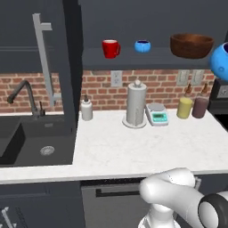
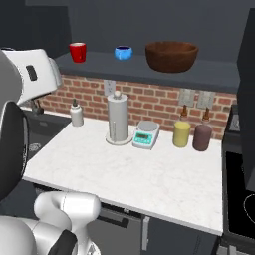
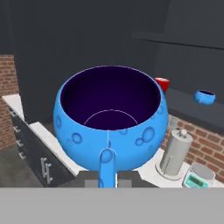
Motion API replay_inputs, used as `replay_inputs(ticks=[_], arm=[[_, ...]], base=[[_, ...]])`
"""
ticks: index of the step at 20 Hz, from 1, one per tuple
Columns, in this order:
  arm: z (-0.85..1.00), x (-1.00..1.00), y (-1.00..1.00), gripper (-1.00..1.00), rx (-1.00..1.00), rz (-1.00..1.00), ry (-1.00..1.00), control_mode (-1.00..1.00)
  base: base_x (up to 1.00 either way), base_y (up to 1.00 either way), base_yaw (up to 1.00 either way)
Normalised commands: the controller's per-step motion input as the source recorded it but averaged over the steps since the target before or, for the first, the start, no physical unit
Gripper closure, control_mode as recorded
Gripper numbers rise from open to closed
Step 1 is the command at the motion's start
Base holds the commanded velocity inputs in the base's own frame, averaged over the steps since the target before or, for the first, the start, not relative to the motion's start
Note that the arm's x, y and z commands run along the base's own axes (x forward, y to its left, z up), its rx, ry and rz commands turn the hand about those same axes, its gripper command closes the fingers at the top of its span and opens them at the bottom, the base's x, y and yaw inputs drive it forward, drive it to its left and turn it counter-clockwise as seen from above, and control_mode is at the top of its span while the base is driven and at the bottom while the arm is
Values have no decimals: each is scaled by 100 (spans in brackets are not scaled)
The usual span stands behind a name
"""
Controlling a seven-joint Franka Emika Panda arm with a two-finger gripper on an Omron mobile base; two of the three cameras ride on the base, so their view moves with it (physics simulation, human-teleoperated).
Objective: Gather all objects into one cabinet and sort the glasses and bowls to opposite sides.
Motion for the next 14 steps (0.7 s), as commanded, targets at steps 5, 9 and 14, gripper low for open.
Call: replay_inputs(ticks=[5,9,14], arm=[[0,0,0,100,0,0,0,100],[0,0,0,100,0,0,0,100],[0,0,0,100,0,0,0,100]], base=[[100,-61,0],[100,-37,0],[100,-9,-1]])
